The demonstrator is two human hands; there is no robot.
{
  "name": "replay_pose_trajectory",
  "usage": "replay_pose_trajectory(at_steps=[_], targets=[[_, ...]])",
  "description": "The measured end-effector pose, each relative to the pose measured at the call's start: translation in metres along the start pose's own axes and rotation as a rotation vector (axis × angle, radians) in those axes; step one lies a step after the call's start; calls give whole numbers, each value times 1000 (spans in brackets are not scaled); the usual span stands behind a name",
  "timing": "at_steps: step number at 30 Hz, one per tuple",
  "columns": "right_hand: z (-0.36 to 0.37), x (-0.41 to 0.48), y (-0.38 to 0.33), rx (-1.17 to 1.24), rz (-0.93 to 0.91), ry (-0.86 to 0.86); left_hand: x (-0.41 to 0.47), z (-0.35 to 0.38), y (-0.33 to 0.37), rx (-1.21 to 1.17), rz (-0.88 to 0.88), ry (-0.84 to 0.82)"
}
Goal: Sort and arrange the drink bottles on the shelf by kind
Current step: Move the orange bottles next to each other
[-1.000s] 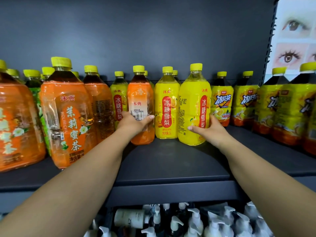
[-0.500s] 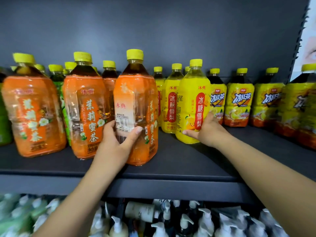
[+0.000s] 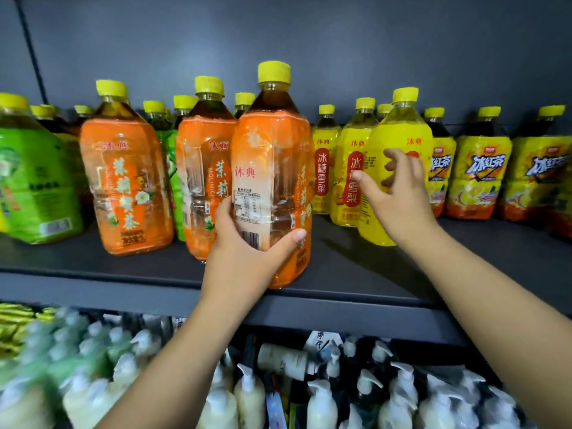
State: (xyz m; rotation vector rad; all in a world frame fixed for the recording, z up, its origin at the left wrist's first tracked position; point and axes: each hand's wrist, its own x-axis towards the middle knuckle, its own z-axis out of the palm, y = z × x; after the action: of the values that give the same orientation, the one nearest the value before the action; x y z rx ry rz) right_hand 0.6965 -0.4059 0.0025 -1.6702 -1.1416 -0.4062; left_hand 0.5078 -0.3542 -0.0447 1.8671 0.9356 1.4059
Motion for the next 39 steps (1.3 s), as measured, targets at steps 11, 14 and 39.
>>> replay_pose_trajectory(at_steps=[11,14,39], targets=[[85,30,-56,263,237,-267,-19,-65,-43,-16,56,290],[105,38,-67,417,421,-303,-17,-86,-56,22,55,370],[79,8,-60,468,351,-374,51,-120,-66,362,21,474]])
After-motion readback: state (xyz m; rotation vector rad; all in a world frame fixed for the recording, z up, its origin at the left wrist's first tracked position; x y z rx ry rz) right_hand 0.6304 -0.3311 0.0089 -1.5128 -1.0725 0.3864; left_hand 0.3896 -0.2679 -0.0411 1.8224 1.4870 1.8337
